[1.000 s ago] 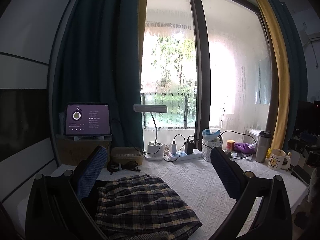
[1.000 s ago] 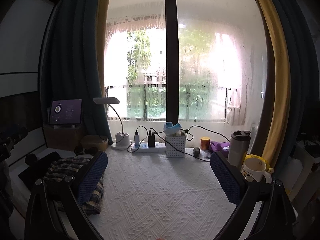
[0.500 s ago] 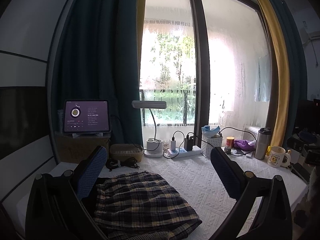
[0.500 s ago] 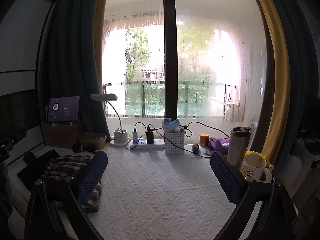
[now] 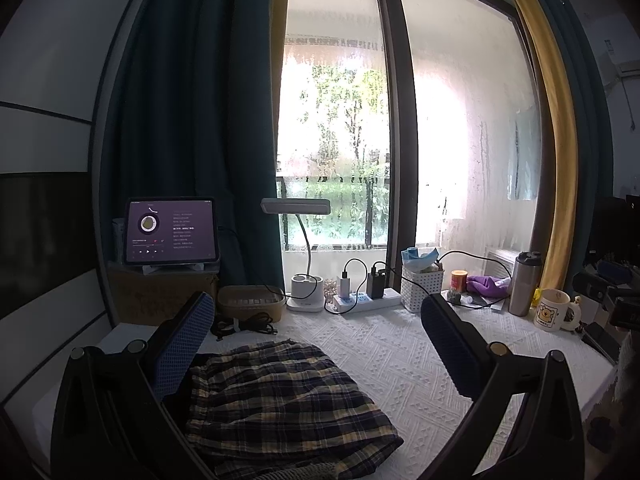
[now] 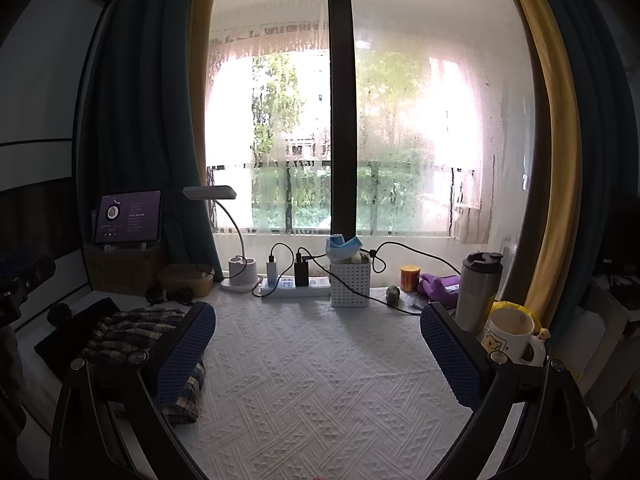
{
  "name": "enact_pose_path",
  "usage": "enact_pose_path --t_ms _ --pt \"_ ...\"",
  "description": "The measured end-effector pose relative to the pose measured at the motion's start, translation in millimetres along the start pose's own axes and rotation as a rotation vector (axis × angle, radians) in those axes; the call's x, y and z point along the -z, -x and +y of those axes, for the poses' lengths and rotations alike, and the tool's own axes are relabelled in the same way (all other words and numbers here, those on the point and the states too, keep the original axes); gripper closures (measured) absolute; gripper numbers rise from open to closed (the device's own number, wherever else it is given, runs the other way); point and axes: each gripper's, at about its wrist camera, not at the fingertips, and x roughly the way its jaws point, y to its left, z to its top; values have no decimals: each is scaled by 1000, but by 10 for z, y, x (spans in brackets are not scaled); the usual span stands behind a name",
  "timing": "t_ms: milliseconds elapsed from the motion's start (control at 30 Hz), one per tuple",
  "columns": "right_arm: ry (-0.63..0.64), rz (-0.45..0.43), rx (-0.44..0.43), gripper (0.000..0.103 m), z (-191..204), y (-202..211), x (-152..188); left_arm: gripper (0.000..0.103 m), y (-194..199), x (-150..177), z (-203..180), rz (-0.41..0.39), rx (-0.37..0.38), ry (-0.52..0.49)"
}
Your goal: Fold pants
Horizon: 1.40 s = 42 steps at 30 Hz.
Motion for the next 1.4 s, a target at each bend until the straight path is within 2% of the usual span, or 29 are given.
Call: enact_pose_path --t_ms 1400 --pt "3 2 -6 0 -11 -8 15 1 -13 15 41 3 8 2"
